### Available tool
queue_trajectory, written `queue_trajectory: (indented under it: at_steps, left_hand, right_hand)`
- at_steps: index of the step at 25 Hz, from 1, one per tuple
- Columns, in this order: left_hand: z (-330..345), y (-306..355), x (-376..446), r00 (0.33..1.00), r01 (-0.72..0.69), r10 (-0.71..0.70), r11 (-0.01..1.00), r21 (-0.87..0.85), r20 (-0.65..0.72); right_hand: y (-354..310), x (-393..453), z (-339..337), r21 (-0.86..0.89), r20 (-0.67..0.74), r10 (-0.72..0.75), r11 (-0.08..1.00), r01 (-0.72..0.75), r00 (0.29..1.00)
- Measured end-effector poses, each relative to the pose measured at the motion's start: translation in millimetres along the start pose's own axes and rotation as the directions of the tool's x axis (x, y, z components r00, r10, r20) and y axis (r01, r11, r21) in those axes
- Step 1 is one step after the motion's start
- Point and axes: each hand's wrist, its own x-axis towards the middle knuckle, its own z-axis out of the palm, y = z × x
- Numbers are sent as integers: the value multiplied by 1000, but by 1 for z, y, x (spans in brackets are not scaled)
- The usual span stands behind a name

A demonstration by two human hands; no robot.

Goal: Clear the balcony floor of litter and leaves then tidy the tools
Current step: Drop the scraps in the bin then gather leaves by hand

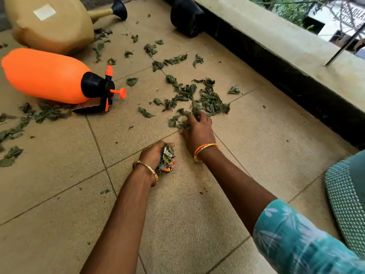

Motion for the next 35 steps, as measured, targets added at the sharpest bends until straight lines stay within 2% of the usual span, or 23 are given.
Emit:
queue_trajectory:
  at_steps: [3, 5, 8, 10, 11, 13, 15, 17, 19, 21, 23, 25, 29, 30, 33, 35]
  left_hand:
    - [-4, 2, 0, 999, 4, -4, 1000, -11, -33]
    - [-5, 0, 2, 999, 2, -2, 1000, -8, -41]
    - [-3, -2, 3, 998, -15, 17, 999, 30, -67]
    - [0, -4, 4, 998, -8, 14, 996, 88, -67]
    - [0, -4, 4, 998, 3, 6, 991, 134, -62]
    - [3, -8, 4, 1000, 22, -18, 979, 201, -19]
    - [7, -10, 0, 1000, -10, 8, 962, 271, 10]
    - [6, -12, -1, 996, -52, 75, 927, 372, -47]
    - [-2, -11, -2, 987, -78, 127, 918, 389, -103]
    - [-11, -11, 3, 989, -70, 105, 952, 297, -101]
    - [-19, -8, 2, 989, -44, 67, 984, 172, -133]
    - [-25, -5, 2, 985, -24, 37, 996, 83, -168]
    - [-36, 0, -2, 985, -58, 64, 998, 37, -160]
    - [-38, 1, -3, 987, -64, 64, 998, 5, -150]
    - [-38, 1, -6, 993, -58, 50, 996, -73, -109]
    - [-38, 1, -7, 995, -37, 30, 996, -83, -91]
  right_hand:
    - [0, 0, 2, -102, 15, -63, 993, 64, 998]
    - [4, -3, -1, -61, -11, -106, 993, 105, 994]
    - [7, -9, -13, 207, -175, -43, 975, 79, 984]
    - [3, -23, -24, 422, -256, 57, 905, 59, 965]
    - [-2, -33, -27, 530, -235, 91, 846, 49, 968]
    - [-15, -55, -31, 655, -108, 92, 755, 1, 990]
    - [-23, -68, -31, 673, -8, 45, 739, -28, 999]
    - [-26, -69, -32, 683, 38, 12, 730, -35, 999]
    - [-31, -67, -33, 672, 86, -42, 740, -27, 995]
    - [-33, -60, -36, 653, 140, -100, 758, -15, 985]
    - [-30, -41, -36, 610, 119, -73, 792, -15, 990]
    - [-21, -10, -29, 474, 100, -34, 880, -18, 994]
    - [-16, 33, -1, 155, 286, -69, 988, 25, 956]
    - [-17, 33, 6, 119, 282, -99, 991, 67, 954]
    - [-15, 15, 16, 95, 82, -245, 967, 237, 966]
    - [-10, 5, 17, 74, 17, -298, 952, 296, 954]
